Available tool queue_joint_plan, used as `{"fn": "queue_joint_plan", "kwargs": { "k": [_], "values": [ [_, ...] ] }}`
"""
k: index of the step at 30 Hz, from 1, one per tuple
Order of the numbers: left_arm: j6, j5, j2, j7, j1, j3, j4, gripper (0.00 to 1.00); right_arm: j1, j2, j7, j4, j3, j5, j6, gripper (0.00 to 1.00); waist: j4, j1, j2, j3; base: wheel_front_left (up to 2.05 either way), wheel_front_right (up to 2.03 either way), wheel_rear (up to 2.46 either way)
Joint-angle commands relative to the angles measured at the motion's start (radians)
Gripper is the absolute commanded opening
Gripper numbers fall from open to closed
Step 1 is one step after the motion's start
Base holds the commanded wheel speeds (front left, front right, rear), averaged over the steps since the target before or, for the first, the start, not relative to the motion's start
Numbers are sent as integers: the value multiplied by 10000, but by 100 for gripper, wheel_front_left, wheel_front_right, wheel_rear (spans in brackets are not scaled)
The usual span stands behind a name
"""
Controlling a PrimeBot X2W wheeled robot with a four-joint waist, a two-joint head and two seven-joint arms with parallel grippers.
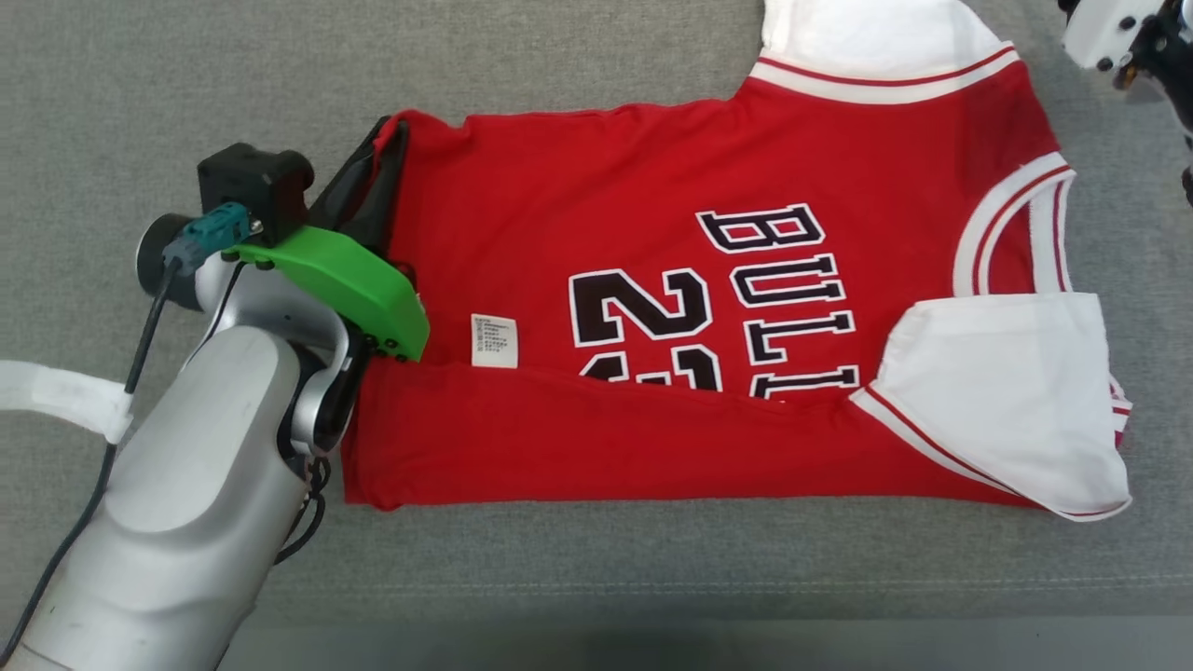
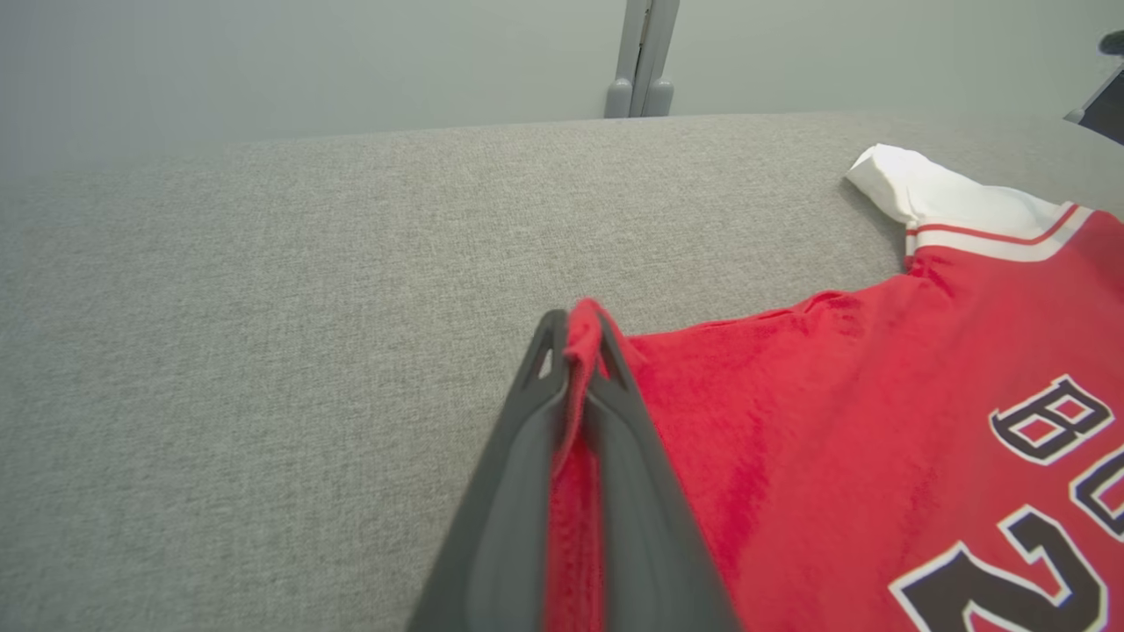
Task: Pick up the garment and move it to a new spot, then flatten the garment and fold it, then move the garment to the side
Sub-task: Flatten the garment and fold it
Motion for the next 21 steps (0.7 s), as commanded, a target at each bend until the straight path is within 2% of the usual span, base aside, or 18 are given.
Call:
{"fn": "queue_joint_plan", "kwargs": {
  "k": [1, 10, 21],
  "values": [
    [-82, 108, -87, -71, -235, -37, -5, 0, -303, -77, 33, 253, 98, -111, 0, 100, 648, -1, -1, 606, 0, 0, 0],
    [-293, 169, -868, -396, -1095, -309, 463, 0, -1816, -389, 184, 1976, 979, -559, 0, 100, 1529, -1, -1, 1327, 0, 0, 0],
    [-530, 116, -1459, -735, -1533, -549, 1102, 0, -2607, -680, 362, 3158, 1726, -509, 0, 100, 1986, -1, -1, 1531, 0, 0, 0]
  ]
}}
